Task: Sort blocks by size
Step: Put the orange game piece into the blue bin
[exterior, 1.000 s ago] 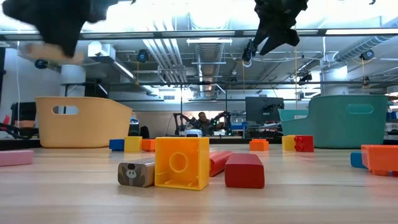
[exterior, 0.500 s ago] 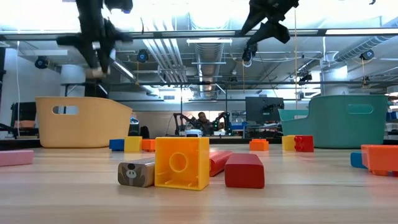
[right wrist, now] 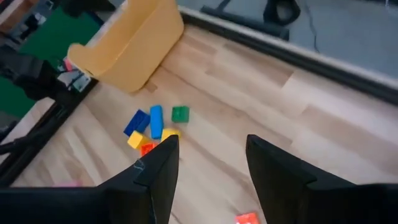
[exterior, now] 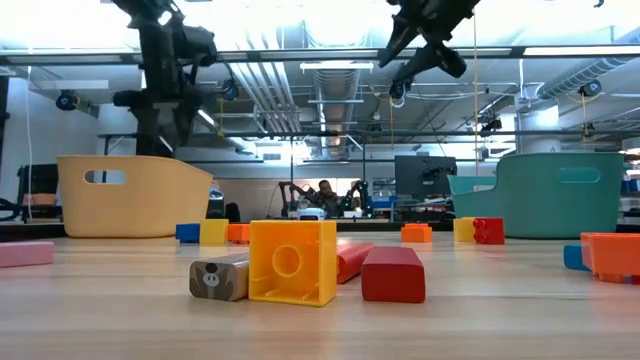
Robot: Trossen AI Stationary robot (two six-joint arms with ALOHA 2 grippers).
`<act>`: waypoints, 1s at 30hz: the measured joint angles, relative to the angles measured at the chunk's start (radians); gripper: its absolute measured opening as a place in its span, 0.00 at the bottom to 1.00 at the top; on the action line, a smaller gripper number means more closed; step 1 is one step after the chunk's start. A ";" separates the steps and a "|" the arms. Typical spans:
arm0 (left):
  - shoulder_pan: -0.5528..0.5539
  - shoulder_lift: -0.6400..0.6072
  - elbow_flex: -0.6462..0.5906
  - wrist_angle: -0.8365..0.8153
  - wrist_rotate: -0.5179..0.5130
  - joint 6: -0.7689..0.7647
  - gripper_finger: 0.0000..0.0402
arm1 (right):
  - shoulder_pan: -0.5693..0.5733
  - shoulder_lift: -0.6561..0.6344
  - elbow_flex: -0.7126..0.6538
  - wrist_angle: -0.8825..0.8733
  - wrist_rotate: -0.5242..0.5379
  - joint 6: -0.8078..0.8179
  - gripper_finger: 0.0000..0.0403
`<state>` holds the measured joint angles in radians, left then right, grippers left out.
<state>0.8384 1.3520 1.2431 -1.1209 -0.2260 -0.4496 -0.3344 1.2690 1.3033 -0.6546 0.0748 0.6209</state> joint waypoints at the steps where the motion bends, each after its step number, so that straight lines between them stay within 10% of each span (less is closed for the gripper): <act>1: -0.018 -0.010 0.007 0.004 0.001 0.000 0.68 | 0.000 0.015 0.000 0.000 -0.014 0.013 0.43; 19: -0.402 -0.318 -0.019 0.019 0.061 -0.109 0.60 | 0.049 0.350 0.061 0.095 -0.188 0.015 0.44; 30: -0.432 -0.344 -0.019 0.095 0.051 -0.039 0.60 | 0.085 0.382 0.148 -0.438 -0.171 0.148 0.52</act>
<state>0.4062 1.0079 1.2240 -1.0255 -0.1750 -0.4884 -0.2489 1.6506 1.4509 -1.0926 -0.0966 0.7692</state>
